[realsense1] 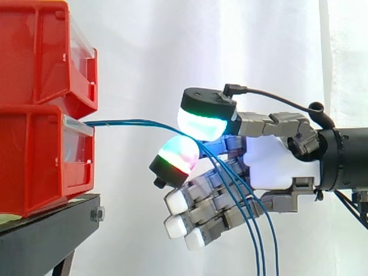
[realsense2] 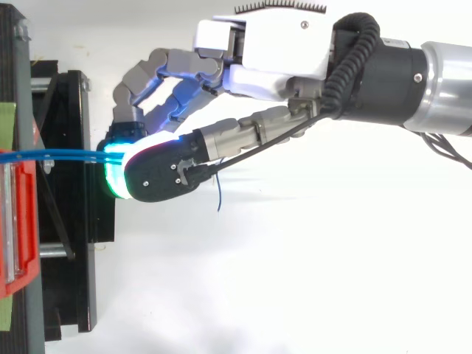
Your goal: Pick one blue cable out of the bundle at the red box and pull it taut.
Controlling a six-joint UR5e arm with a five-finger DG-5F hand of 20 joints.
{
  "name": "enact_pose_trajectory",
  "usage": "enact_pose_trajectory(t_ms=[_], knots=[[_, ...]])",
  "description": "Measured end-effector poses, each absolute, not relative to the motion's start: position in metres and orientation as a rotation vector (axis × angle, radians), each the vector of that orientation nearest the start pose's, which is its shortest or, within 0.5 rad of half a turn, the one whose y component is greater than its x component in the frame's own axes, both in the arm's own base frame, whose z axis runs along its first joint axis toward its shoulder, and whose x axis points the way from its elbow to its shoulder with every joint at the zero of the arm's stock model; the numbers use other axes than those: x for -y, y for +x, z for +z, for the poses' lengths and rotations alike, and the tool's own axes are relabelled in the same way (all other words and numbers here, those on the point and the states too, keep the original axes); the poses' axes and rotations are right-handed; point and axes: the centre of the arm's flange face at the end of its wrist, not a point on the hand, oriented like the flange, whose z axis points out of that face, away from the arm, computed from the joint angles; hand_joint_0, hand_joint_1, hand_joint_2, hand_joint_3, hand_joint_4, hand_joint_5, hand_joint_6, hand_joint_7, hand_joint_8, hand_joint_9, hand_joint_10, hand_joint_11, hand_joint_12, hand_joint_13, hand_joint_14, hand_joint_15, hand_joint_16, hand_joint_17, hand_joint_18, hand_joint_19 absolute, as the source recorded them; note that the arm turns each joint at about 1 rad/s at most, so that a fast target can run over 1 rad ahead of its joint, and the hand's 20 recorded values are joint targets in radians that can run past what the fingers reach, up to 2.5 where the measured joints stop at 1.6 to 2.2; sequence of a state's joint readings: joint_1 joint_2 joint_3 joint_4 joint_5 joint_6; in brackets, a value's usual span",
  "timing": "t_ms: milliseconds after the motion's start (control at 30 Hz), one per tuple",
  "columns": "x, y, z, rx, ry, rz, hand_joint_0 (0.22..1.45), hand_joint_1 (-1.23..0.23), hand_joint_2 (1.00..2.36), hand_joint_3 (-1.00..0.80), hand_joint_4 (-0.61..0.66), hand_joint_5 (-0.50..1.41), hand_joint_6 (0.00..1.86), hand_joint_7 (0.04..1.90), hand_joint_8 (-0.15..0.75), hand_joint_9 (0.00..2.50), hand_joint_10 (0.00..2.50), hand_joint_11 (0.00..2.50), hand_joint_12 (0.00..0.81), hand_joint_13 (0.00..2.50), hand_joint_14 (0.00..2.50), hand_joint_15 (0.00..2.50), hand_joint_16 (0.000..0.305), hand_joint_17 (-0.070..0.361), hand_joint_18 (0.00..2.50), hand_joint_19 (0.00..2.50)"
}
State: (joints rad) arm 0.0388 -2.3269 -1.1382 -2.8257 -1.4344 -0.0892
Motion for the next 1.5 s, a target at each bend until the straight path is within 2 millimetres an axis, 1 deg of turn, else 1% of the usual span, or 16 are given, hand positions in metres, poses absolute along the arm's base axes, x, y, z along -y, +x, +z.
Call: enact_pose_trajectory(t_ms=[167,267,400,467,533,667,733,867,933,967,1033,1133,1167,1300,1433,1500], knots=[[0.1174,0.7658,0.2491,-1.188,1.195,1.066,0.67,-0.83,1.01,-0.24,0.02,-0.17,0.93,0.88,0.332,0.73,0.01,0.55,0.376,0.61,0.01,0.43,0.051,0.115,0.49,0.42],[0.1175,0.7655,0.2491,-1.190,1.197,1.065,0.70,-0.90,1.01,-0.34,0.01,-0.18,0.94,0.88,0.322,0.71,0.01,0.54,0.376,0.61,0.01,0.41,0.050,0.112,0.50,0.39],[0.1171,0.7654,0.2491,-1.190,1.197,1.064,0.72,-0.92,1.01,-0.38,0.00,-0.17,0.94,0.88,0.317,0.72,0.01,0.54,0.371,0.62,0.01,0.40,0.049,0.111,0.52,0.39],[0.1169,0.7654,0.2492,-1.191,1.197,1.064,0.74,-0.93,1.01,-0.40,-0.03,-0.17,0.94,0.88,0.315,0.74,0.01,0.54,0.366,0.64,0.02,0.41,0.049,0.109,0.54,0.37],[0.1168,0.7654,0.2492,-1.191,1.197,1.064,0.77,-0.93,1.00,-0.48,-0.03,-0.17,0.95,0.87,0.311,0.74,0.01,0.54,0.365,0.64,0.01,0.40,0.048,0.109,0.55,0.37],[0.1166,0.7654,0.2492,-1.191,1.197,1.065,0.73,-0.95,1.00,-0.50,0.02,-0.17,0.94,0.86,0.310,0.74,0.01,0.54,0.365,0.64,0.01,0.40,0.048,0.108,0.56,0.36],[0.1165,0.7654,0.2492,-1.191,1.197,1.065,0.67,-0.96,1.00,-0.50,0.05,-0.16,0.94,0.86,0.312,0.75,0.01,0.54,0.365,0.64,0.01,0.41,0.048,0.107,0.56,0.37],[0.1165,0.7655,0.2492,-1.191,1.196,1.064,0.50,-0.92,1.00,-0.50,0.07,-0.15,0.93,0.86,0.339,0.79,0.01,0.56,0.390,0.66,0.01,0.42,0.052,0.117,0.57,0.39],[0.1164,0.7655,0.2492,-1.192,1.196,1.064,0.48,-0.88,1.00,-0.50,0.08,-0.15,0.93,0.85,0.349,0.80,0.01,0.56,0.399,0.66,0.01,0.42,0.054,0.121,0.57,0.41],[0.1164,0.7655,0.2492,-1.192,1.196,1.064,0.46,-0.83,1.00,-0.50,0.08,-0.15,0.93,0.85,0.361,0.81,0.01,0.55,0.407,0.66,0.01,0.42,0.055,0.125,0.58,0.41],[0.1164,0.7655,0.2492,-1.192,1.196,1.064,0.46,-0.73,1.00,-0.50,0.08,-0.15,0.92,0.85,0.369,0.82,0.01,0.54,0.415,0.67,0.01,0.43,0.057,0.128,0.58,0.43],[0.1164,0.7655,0.2492,-1.192,1.196,1.064,0.52,-0.52,1.00,-0.50,0.05,-0.15,0.91,0.90,0.348,0.83,0.01,0.53,0.389,0.66,0.01,0.44,0.052,0.118,0.54,0.47],[0.1164,0.7655,0.2492,-1.192,1.196,1.064,0.56,-0.49,1.00,-0.46,0.04,-0.15,0.90,0.93,0.344,0.84,0.01,0.53,0.378,0.65,0.01,0.45,0.051,0.114,0.51,0.48],[0.1165,0.7653,0.2491,-1.192,1.197,1.064,0.57,-0.52,1.01,-0.31,0.06,-0.15,0.90,0.93,0.361,0.83,0.01,0.54,0.392,0.65,0.01,0.45,0.053,0.120,0.50,0.49],[0.1164,0.7653,0.2491,-1.193,1.197,1.063,0.58,-0.65,1.01,-0.18,0.11,-0.16,0.92,0.89,0.400,0.84,0.01,0.54,0.436,0.68,0.01,0.44,0.062,0.139,0.56,0.45],[0.1165,0.7653,0.2491,-1.193,1.197,1.063,0.58,-0.68,1.01,-0.14,0.13,-0.16,0.92,0.90,0.402,0.83,0.01,0.56,0.433,0.68,0.01,0.44,0.062,0.139,0.57,0.46]])
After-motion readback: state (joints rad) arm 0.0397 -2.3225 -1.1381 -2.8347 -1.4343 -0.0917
